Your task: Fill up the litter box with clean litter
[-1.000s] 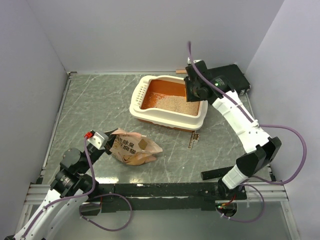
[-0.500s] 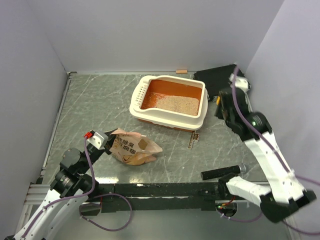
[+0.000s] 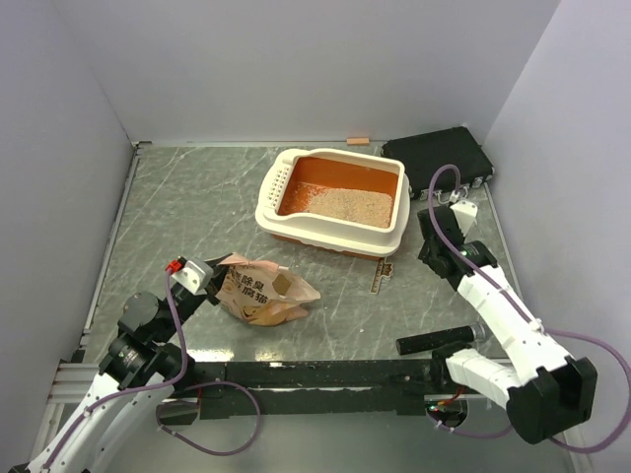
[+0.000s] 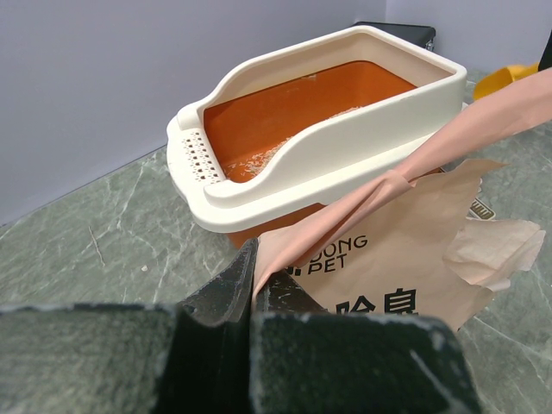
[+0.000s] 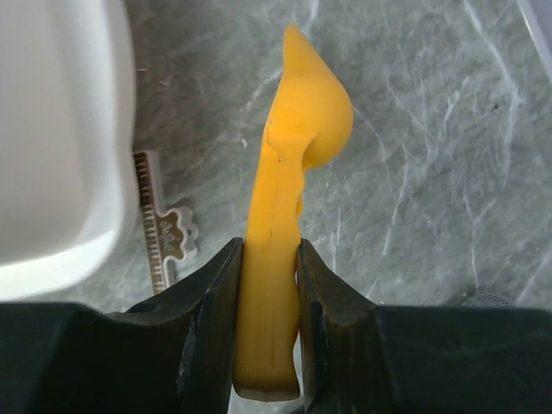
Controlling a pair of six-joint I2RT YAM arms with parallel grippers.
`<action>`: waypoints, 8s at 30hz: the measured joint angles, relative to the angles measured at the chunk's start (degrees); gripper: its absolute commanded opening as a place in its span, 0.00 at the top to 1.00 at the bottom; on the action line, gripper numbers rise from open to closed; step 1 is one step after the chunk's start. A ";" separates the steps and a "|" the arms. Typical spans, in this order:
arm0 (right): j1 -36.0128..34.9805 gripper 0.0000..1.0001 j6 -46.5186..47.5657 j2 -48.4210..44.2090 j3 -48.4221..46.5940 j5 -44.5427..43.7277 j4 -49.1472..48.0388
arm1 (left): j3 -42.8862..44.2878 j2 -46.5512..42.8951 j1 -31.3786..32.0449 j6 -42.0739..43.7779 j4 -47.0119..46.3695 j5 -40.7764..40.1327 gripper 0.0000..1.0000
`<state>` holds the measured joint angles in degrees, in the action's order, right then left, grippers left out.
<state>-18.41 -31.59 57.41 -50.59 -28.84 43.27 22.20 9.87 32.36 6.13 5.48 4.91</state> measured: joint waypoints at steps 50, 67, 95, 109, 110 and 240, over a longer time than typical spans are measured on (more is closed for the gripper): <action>-11.96 0.01 23.65 -17.05 15.30 57.77 -28.28 | 9.38 8.33 0.00 -2.80 9.90 -0.28 0.99; -27.82 0.01 40.39 -5.40 20.33 63.69 -47.63 | 15.37 11.61 0.00 -3.63 18.16 -1.31 0.99; -33.46 1.00 39.30 9.01 18.78 57.66 -63.56 | 15.41 10.97 0.00 -3.61 18.97 -1.27 0.99; -11.13 1.00 40.96 0.44 4.50 74.66 -34.32 | 17.68 20.09 0.35 -6.95 11.76 8.02 0.99; -10.21 1.00 41.55 0.50 3.67 75.52 -32.46 | 17.68 21.07 0.35 -7.45 10.86 9.25 0.99; -42.16 0.27 35.04 -0.50 -2.99 36.68 -12.07 | 28.30 56.48 -12.39 -28.02 33.62 43.23 0.99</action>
<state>-60.58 3.44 56.90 -53.58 7.84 31.20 50.50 66.35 19.97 -21.89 39.09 48.14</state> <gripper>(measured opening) 0.726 0.017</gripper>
